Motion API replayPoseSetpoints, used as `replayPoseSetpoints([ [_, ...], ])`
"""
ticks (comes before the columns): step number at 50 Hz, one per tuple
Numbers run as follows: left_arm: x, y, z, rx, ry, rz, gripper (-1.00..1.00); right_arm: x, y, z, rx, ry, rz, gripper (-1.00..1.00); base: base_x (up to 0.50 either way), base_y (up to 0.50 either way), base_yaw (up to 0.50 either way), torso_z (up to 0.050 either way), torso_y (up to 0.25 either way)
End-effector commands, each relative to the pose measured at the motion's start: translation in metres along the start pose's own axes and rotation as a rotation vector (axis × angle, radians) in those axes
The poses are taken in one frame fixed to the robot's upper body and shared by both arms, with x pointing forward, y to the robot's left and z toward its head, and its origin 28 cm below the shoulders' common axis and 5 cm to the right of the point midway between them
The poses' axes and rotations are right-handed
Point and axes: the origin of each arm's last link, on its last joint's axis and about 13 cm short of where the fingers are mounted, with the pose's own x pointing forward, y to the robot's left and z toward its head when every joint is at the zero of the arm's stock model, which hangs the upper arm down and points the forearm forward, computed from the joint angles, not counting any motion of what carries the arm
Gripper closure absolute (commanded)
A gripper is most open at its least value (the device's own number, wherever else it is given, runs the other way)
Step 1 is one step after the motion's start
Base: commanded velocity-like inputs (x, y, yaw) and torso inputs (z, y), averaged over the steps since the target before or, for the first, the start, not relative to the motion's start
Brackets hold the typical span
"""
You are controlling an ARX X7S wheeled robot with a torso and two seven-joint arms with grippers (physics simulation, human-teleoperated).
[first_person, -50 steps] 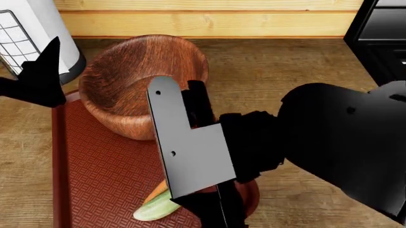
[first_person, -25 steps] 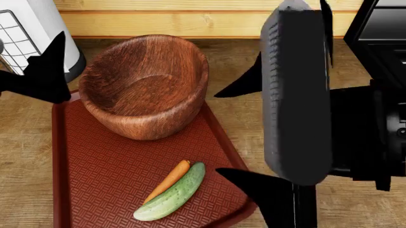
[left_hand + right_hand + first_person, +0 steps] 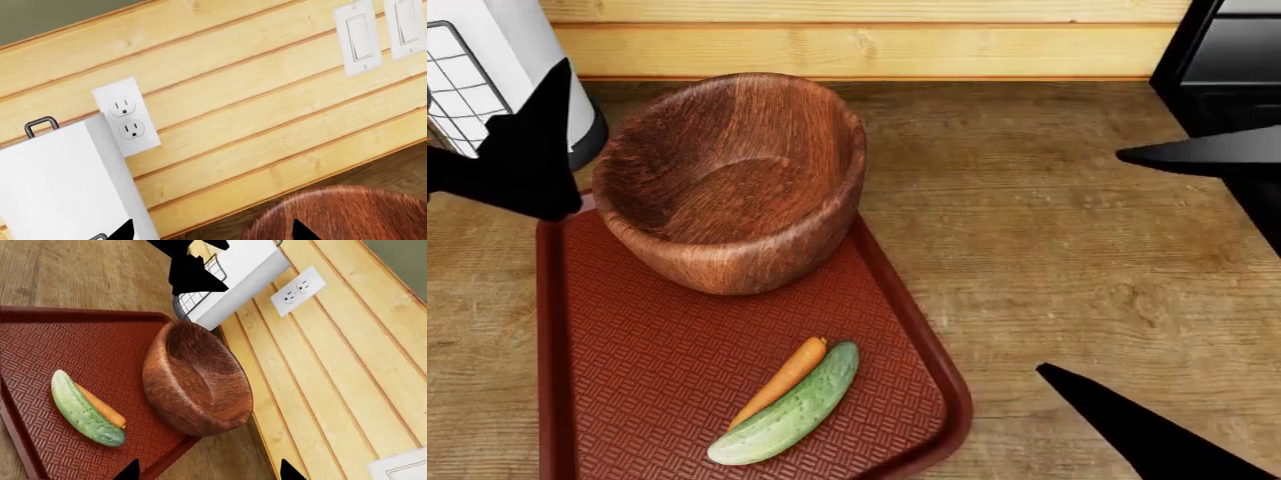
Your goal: Place the two vegetables and bowl onto the tray for setting up a vegetable dip station.
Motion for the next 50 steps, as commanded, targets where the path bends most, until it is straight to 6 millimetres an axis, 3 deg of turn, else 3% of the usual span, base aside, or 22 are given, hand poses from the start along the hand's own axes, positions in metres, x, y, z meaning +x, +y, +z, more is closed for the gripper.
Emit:
replayPoseSetpoints([
  [1, -0.006, -0.001, 0.003, 0.006, -0.015, 0.003, -1.00, -0.029, 0.015, 0.013, 0.027, -0.028, -0.154, -1.00, 0.00, 0.00, 0.00, 0.000, 0.000],
  [5, -0.009, 0.000, 0.005, 0.000, -0.020, 0.010, -1.00, -0.040, 0.021, 0.021, 0.037, -0.032, -0.189, -1.00, 0.00, 0.00, 0.00, 0.000, 0.000],
  [6, -0.010, 0.000, 0.006, 0.000, -0.022, 0.012, -1.00, -0.026, 0.019, 0.016, 0.126, -0.023, -0.062, -1.00, 0.00, 0.00, 0.00, 0.000, 0.000],
  [8, -0.013, 0.000, 0.008, -0.003, -0.028, 0.014, -1.00, -0.023, 0.009, 0.012, -0.038, -0.063, -0.009, -1.00, 0.00, 0.00, 0.00, 0.000, 0.000],
  [9, -0.014, 0.000, 0.008, -0.002, -0.029, 0.016, -1.00, -0.025, 0.019, 0.003, 0.070, 0.006, 0.031, -1.00, 0.00, 0.00, 0.00, 0.000, 0.000],
  [14, -0.020, 0.000, 0.013, 0.000, -0.041, 0.024, -1.00, -0.038, 0.030, -0.009, 0.212, 0.005, -0.030, -1.00, 0.00, 0.00, 0.00, 0.000, 0.000],
  [15, -0.022, 0.000, 0.014, -0.001, -0.044, 0.025, -1.00, -0.043, 0.032, -0.009, 0.217, 0.006, -0.055, -1.00, 0.00, 0.00, 0.00, 0.000, 0.000],
  [17, -0.025, 0.000, 0.015, 0.001, -0.050, 0.028, -1.00, -0.066, 0.036, 0.010, 0.039, -0.080, -0.253, -1.00, 0.00, 0.00, 0.00, 0.000, 0.000],
  [33, -0.043, -0.003, 0.031, 0.017, -0.110, 0.016, -1.00, -0.075, 0.045, 0.031, -0.005, -0.166, -0.249, -1.00, 0.00, 0.00, 0.00, 0.000, 0.000],
  [44, -0.052, -0.005, 0.036, 0.033, -0.137, 0.009, -1.00, -0.072, 0.048, 0.034, -0.025, -0.187, -0.222, -1.00, 0.00, 0.00, 0.00, 0.000, 0.000],
  [50, -0.063, -0.012, 0.038, 0.139, -0.231, -0.020, -1.00, -0.068, 0.047, 0.031, -0.022, -0.190, -0.219, -1.00, 0.00, 0.00, 0.00, 0.000, 0.000],
])
